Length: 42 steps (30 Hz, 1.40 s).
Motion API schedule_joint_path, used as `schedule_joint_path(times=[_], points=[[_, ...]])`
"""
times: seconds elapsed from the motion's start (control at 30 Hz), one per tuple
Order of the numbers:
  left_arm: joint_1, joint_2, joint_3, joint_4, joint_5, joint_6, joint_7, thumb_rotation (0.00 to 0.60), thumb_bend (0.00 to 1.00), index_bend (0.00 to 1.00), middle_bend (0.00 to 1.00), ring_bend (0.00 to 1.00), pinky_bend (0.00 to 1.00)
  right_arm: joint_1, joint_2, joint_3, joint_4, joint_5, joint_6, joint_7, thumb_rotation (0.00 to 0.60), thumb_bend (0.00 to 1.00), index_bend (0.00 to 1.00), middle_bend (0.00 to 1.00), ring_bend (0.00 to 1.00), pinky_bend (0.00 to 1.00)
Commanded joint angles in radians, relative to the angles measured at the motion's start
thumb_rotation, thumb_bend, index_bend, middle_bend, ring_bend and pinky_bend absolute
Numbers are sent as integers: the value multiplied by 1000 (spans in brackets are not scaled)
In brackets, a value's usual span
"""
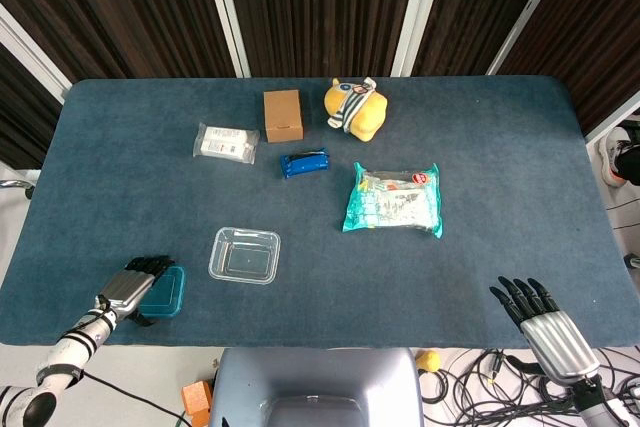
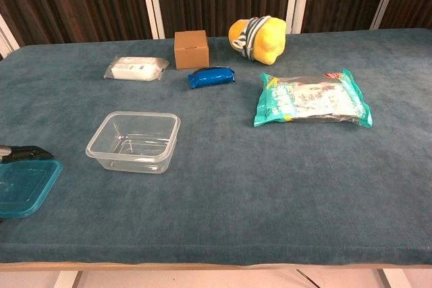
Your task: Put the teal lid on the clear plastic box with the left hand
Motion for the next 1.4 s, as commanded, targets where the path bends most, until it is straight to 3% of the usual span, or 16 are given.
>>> schedule_joint_path(times=[0.03,0.27,0.37,0.43,0.47,0.53,0.63,0.73,0.93,1.2,1.4], points=[[-1,-11,1,17,-4,-4,-2,600,182,0,0,0,0,-1,0,0,1,0,1,-4,600,26,0,0,0,0],[-8,-47,10,64,-26,-12,27,600,182,0,30,13,5,-2,4,-2,1,-3,6,7,600,26,0,0,0,0],[-4,-65,14,86,-30,-9,28,600,183,0,137,98,36,-1,4,-2,2,-2,5,7,600,26,0,0,0,0],[0,-78,13,101,-23,-1,22,600,191,37,268,213,89,-1,4,-2,2,-1,3,6,600,26,0,0,0,0],[4,-84,13,109,-17,5,16,600,196,70,320,259,115,-1,3,-2,2,-1,3,5,600,26,0,0,0,0],[11,-93,11,122,-5,22,9,600,206,242,520,436,258,-1,3,-2,2,-1,2,5,600,26,0,0,0,0],[33,-106,4,147,17,74,-5,600,234,520,784,708,546,0,2,-2,2,0,1,4,600,26,0,0,0,0],[54,-108,-1,158,42,121,-24,600,262,660,904,844,705,0,1,-2,2,-1,0,3,600,26,0,0,0,0],[93,-31,-9,105,81,209,-54,600,291,753,992,936,809,0,1,-5,3,-6,3,4,600,26,0,0,0,0],[127,96,-35,-56,139,325,-66,600,290,773,1000,943,809,1,-4,-6,1,-6,-3,-6,600,26,0,0,0,0],[73,169,-87,-186,148,301,-43,600,290,762,993,926,788,4,-4,-8,0,-11,-8,-6,600,26,0,0,0,0]])
